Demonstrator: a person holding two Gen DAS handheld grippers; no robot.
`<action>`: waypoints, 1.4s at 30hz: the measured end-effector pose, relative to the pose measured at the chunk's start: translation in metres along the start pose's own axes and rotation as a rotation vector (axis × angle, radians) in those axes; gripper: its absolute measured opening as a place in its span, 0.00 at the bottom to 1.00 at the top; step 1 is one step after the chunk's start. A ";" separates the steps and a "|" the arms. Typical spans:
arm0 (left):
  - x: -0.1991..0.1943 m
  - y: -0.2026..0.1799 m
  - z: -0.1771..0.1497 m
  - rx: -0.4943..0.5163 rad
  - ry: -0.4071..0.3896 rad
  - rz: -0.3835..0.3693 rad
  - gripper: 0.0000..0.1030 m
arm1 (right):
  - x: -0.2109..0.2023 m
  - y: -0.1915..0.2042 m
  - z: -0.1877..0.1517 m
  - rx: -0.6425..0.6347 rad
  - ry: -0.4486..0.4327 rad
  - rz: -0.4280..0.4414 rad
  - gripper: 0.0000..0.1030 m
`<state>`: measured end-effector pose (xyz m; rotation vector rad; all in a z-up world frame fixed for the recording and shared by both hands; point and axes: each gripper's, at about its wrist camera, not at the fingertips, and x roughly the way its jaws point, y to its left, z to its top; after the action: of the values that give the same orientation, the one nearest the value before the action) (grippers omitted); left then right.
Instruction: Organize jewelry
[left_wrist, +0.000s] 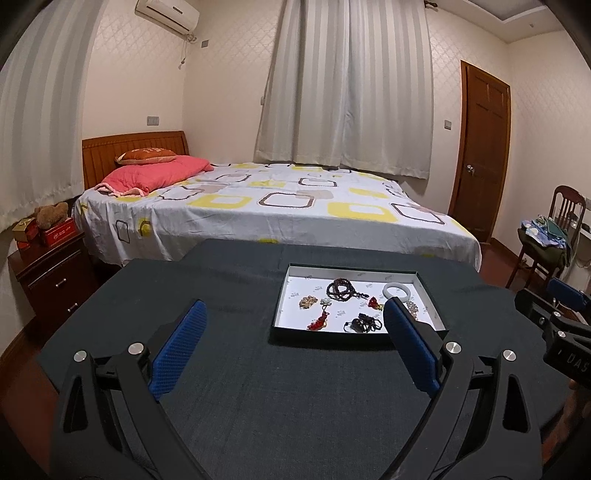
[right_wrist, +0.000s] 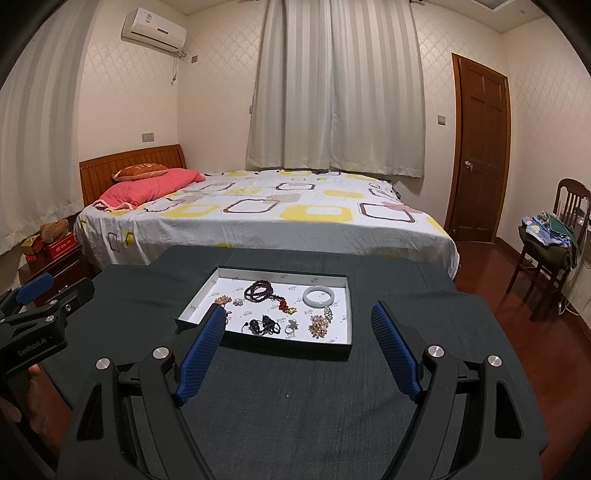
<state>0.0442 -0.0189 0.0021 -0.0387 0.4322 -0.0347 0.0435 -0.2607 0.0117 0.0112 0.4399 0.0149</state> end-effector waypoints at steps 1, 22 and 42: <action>0.000 0.000 0.000 0.001 0.000 0.001 0.91 | 0.000 0.000 0.000 -0.001 -0.001 0.001 0.76; -0.001 -0.002 0.001 0.001 0.001 0.003 0.92 | -0.002 0.001 0.001 -0.001 -0.003 0.001 0.76; 0.005 0.002 -0.002 -0.015 0.018 -0.014 0.96 | -0.002 0.002 -0.001 -0.004 0.004 0.002 0.76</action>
<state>0.0478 -0.0171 -0.0014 -0.0561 0.4499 -0.0457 0.0417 -0.2587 0.0119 0.0083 0.4442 0.0182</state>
